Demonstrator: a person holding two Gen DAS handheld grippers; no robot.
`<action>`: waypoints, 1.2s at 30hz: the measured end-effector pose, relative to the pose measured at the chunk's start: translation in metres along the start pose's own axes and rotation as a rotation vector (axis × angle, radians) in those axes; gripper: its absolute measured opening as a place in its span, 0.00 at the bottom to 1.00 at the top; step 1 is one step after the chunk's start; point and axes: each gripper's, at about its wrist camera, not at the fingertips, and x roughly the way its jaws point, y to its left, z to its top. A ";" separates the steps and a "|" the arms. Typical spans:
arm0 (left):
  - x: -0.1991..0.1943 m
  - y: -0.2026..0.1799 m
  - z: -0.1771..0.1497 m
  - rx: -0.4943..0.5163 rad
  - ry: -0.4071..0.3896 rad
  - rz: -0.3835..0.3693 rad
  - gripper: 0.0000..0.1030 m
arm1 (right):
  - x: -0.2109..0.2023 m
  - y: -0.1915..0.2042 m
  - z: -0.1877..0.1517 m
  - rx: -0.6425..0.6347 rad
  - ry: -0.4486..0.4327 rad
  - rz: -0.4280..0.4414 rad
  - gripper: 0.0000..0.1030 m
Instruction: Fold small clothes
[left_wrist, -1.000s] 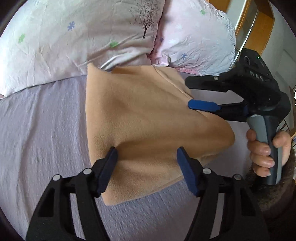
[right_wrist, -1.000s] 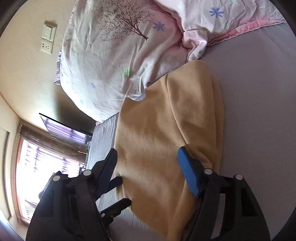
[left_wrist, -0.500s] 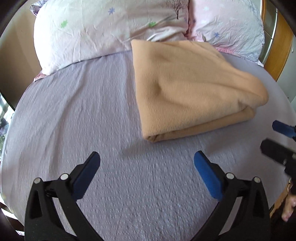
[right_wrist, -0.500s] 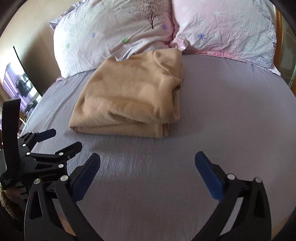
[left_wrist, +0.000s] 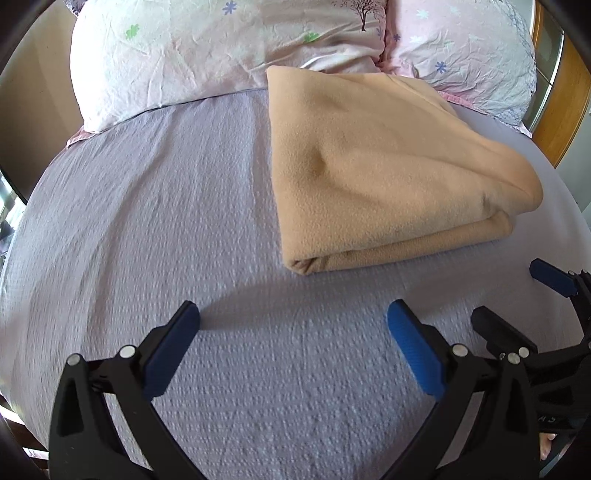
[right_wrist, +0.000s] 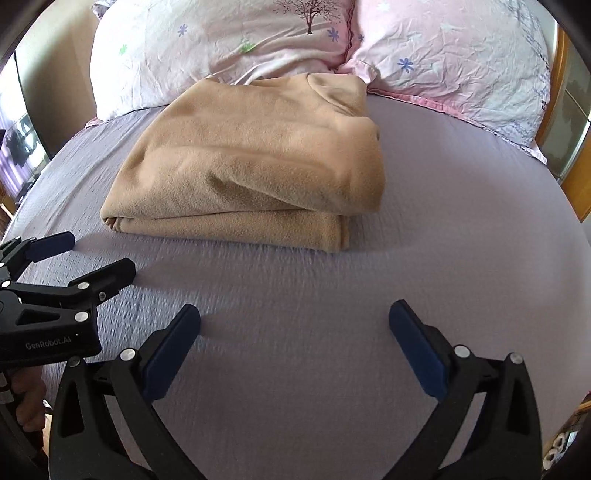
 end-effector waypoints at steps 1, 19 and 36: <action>0.000 0.000 0.000 -0.001 0.000 0.001 0.98 | 0.000 0.000 0.000 0.006 -0.001 -0.004 0.99; 0.000 -0.001 0.000 -0.006 -0.016 0.003 0.98 | -0.001 -0.003 -0.001 0.025 -0.026 -0.022 0.99; 0.002 -0.001 0.002 -0.008 0.004 0.005 0.98 | -0.001 -0.003 0.000 0.024 -0.027 -0.021 0.99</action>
